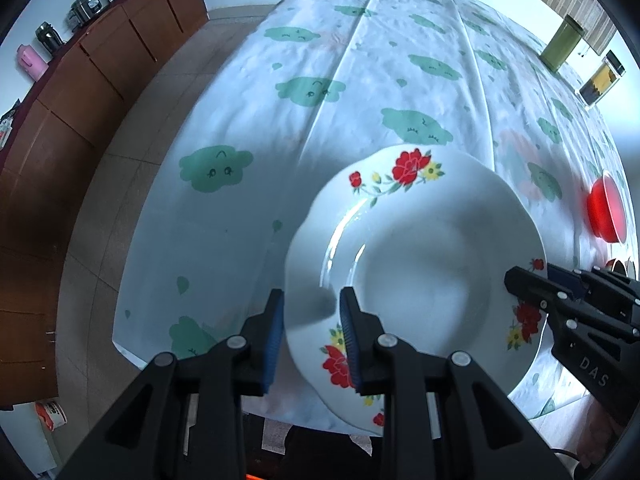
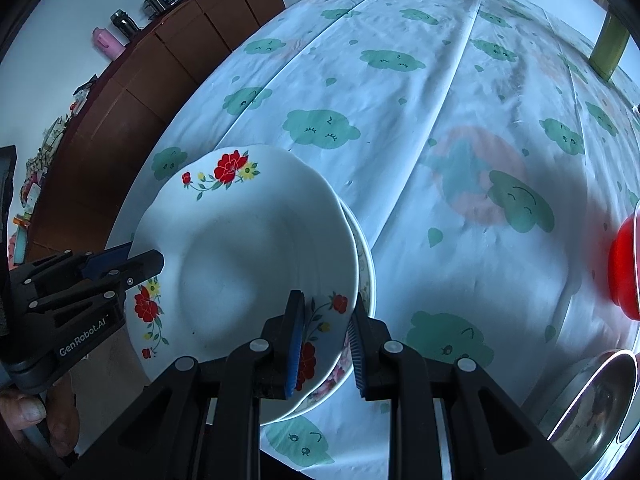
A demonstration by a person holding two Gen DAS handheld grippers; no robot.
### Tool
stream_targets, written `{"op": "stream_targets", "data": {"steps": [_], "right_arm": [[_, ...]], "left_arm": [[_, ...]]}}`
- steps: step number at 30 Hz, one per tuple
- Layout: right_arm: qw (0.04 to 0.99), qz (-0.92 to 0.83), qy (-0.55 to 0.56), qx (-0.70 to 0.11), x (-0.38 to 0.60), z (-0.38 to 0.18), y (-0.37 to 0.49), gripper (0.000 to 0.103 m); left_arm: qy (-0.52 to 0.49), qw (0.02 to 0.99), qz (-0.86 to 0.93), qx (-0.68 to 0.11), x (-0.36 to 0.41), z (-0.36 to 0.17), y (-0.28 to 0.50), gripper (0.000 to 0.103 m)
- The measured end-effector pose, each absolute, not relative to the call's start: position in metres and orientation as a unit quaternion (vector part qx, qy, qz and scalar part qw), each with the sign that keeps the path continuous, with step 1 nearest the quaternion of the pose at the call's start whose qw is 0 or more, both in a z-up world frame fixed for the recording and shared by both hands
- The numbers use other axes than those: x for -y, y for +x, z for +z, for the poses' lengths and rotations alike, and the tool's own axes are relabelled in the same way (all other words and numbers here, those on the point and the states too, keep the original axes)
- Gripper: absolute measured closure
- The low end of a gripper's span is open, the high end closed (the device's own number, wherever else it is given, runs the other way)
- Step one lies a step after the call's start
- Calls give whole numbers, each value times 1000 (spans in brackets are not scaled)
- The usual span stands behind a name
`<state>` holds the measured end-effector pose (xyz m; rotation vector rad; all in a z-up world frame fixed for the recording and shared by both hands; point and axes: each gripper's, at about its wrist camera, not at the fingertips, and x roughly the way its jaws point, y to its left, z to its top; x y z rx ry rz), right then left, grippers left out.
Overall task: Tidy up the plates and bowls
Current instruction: 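Carry the red-flower plate over the stacked bowls and lower it onto them, then open both grippers to release the red-flower plate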
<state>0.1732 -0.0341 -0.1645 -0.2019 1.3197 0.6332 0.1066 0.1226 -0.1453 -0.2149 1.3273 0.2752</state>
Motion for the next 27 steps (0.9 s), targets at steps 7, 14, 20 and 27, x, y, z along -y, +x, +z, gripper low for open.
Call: {"op": "stream_targets", "data": {"steps": [7,14,20,27], "right_arm": [[740,290,-93,-599,34,-165,173,80],[743,290,-97,-596,34,-164,172,80],[744,291,-102,-593,35,-163,170,79],[747,288,-102,-590,35,-162,169,79]], "left_arm": [[-101,775,126,-611,-123,-146,106,78],[-101,777,127,-608,-123,-147,104,78],[-101,779,127,-606,-123,-148,103,78],[-101,781,125,-604,-123,-149,101,78]]}}
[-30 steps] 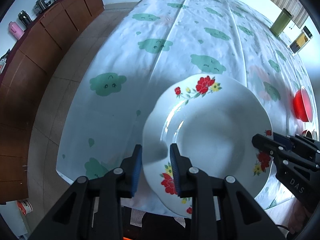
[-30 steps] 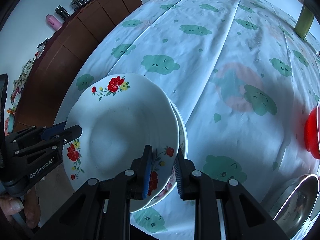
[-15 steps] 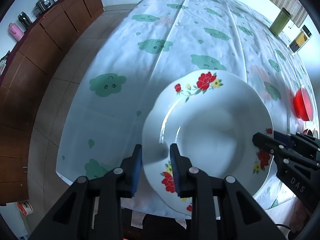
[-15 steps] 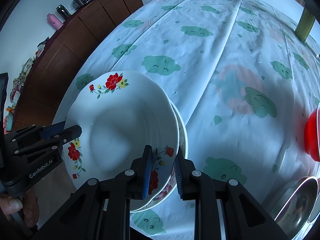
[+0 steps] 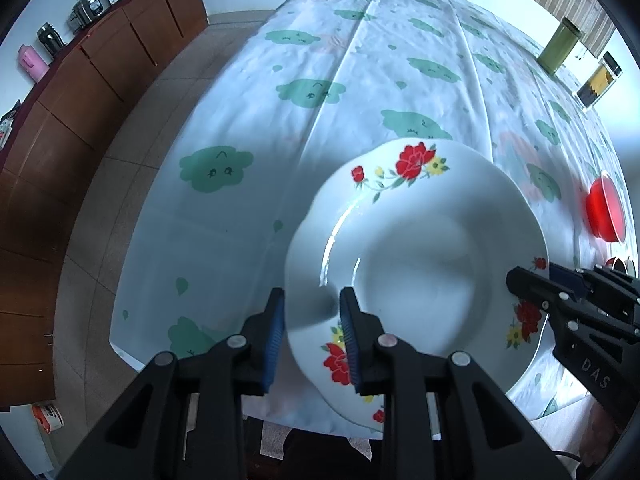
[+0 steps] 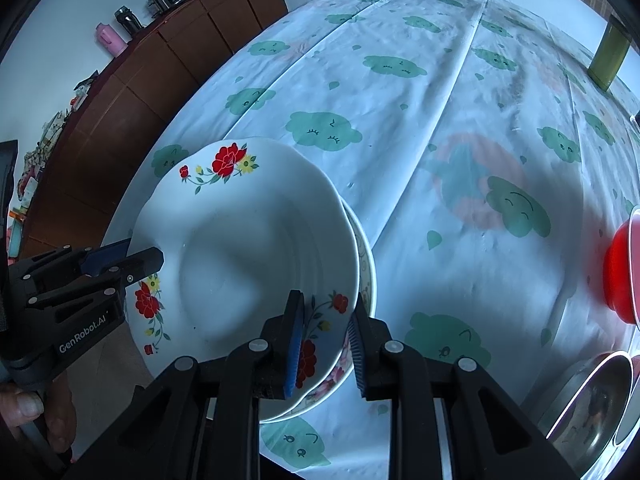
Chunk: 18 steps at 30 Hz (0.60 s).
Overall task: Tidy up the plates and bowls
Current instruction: 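Open both grippers to release the red-flower plate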
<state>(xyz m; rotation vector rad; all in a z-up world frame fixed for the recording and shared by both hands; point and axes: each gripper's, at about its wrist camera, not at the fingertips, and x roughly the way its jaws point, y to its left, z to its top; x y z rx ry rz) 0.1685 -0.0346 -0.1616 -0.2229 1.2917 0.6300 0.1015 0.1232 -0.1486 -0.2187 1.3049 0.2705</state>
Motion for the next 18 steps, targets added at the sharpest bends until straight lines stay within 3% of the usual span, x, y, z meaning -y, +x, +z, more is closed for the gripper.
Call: {"op": "stream_targets", "data": {"steps": [4,9,14,18], "right_arm": [[748,287,-101,-590,34,-161,168,78],[746,288,-98,-592,33,-163,166,75],[739,303,-89,-595,31,-163,164,58],[743,301,-89,-591,32,-161,160,57]], "left_arm": [[-105,779,124,-605,-124,-149,100,78],[-123,774,119,-609,-125,-154,97,68],[-127,772,127,-610,-127,-156,94,59],[-133,773,135,-605,-133,-154,91,57]]}}
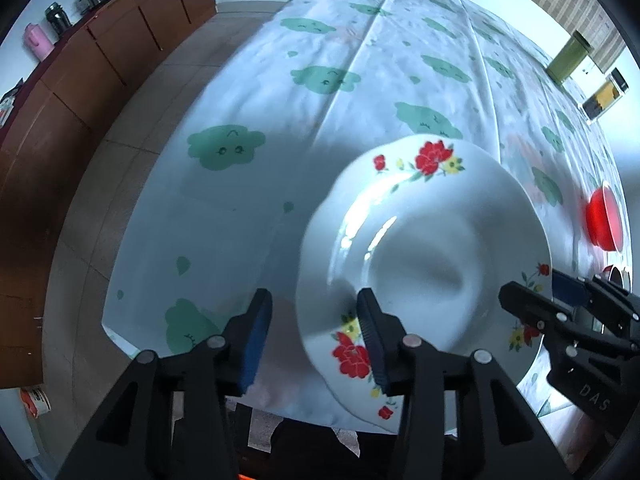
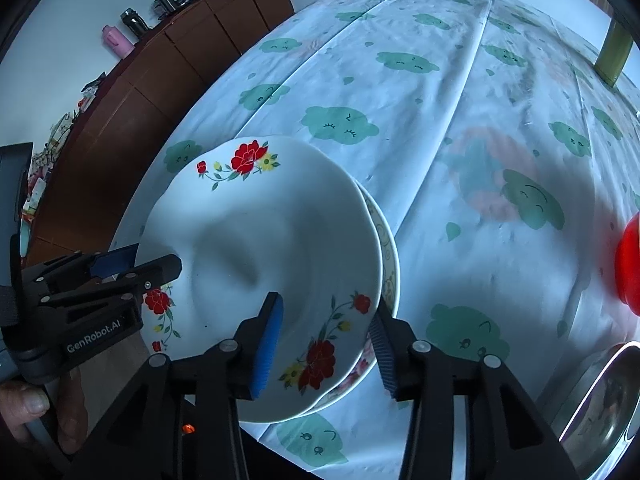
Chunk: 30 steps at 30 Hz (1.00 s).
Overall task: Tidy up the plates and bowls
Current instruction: 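Open both grippers to release the red-flower plate, then move both grippers toward the pink plastic bowl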
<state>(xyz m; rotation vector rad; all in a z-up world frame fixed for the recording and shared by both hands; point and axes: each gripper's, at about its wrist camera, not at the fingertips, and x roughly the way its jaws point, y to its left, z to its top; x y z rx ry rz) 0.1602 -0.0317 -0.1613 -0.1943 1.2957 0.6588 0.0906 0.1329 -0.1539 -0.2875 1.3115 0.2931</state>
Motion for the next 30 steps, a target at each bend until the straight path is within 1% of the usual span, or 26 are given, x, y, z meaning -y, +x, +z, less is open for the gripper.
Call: {"op": "stream_targets", "data": {"steps": [3,7,10,12,16,17,18,19,21,23,30], "right_arm": [[752,298,-70,-584,38,-157,162,57],[758,295,-72,-578,39,-154,162,57],[765,296,-119,-560,30,-153,152,55],[767,296,-122,-556,31,-153,151,55],[764,294,-69,-570,43,-153,160,55],[762,292,-39,-577,49,-154,163,55],[759,290,-16,-582,53,-154,166,54],[759,287,4,-585,58,-153,168,51],[764,278,39,-581,70,-150,172,51],[762,275,56,-584,75,-150,173,51],[772,254,50,-581,83,-150,167,51]], "left_arm": [[-137,774,139,-602,-136,-153,89,52],[-140,773,137,-603,-136,-154,88,51],[-138,775,133,-602,-133,-152,87,51],[-138,775,130,-603,-132,-152,86,51],[-138,775,127,-603,-131,-152,84,51],[-138,776,127,-603,-131,-151,83,51],[-139,776,126,-602,-131,-151,83,51],[-139,777,126,-601,-131,-150,82,51],[-139,779,124,-599,-131,-149,82,51],[-137,781,122,-597,-129,-148,82,51],[-112,796,121,-582,-120,-138,81,51]]}}
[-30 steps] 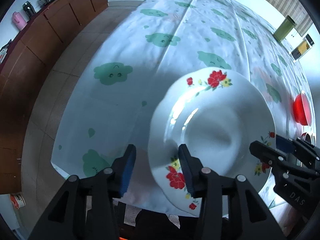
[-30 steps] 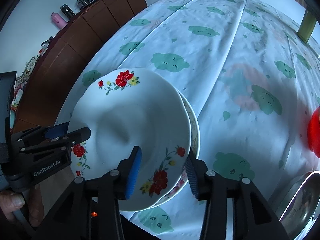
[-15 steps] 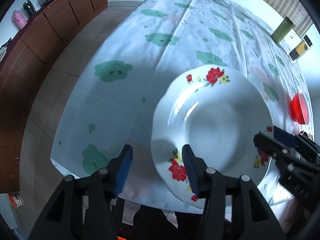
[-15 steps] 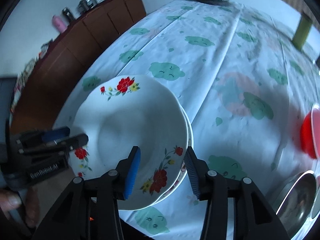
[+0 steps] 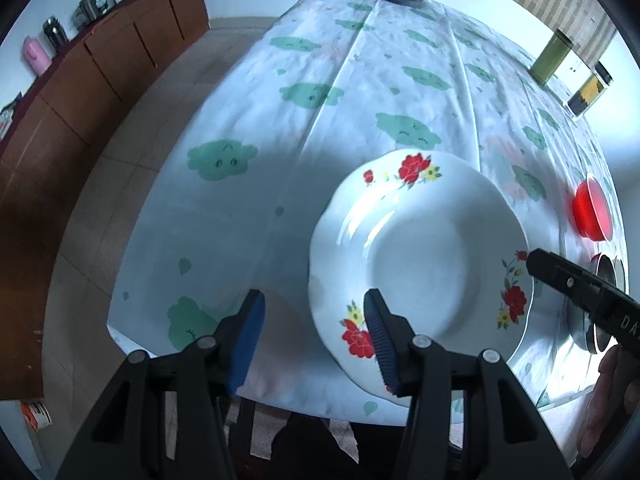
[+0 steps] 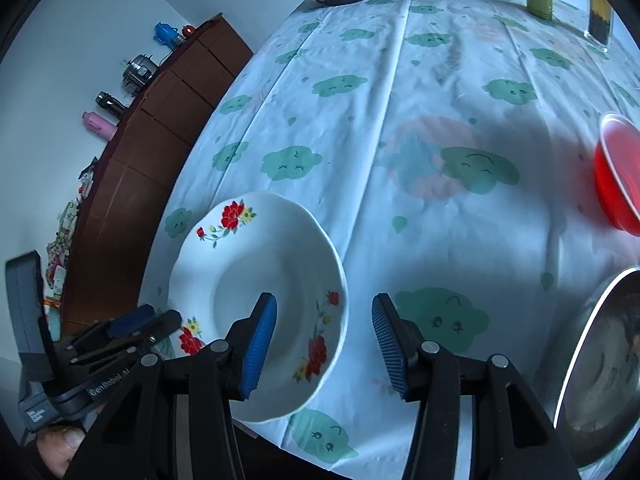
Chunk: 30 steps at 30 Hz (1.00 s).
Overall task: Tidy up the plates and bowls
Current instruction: 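Move both grippers toward the pink plastic bowl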
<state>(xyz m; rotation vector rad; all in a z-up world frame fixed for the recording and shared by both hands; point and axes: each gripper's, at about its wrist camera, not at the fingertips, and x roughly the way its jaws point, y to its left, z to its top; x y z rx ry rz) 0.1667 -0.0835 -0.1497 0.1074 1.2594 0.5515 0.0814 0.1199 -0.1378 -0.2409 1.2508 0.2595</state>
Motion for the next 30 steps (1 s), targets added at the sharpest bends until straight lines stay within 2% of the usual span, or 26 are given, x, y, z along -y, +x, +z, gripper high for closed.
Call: {"op": "stream_targets", "data": {"steps": [12,14,30], "right_arm": [[791,235,40,-563,104,-142,137,50],[797,228,41,-559,108,-141,134,50],[818,195,64,-537,153,-123,144,50]], "left_arm": [[-50,820,67,-566,-77,-126,86,51],[-41,823,55,-564,-70,-124,87,48],[10,835,-26,-550,-7,-100,121,46]]}}
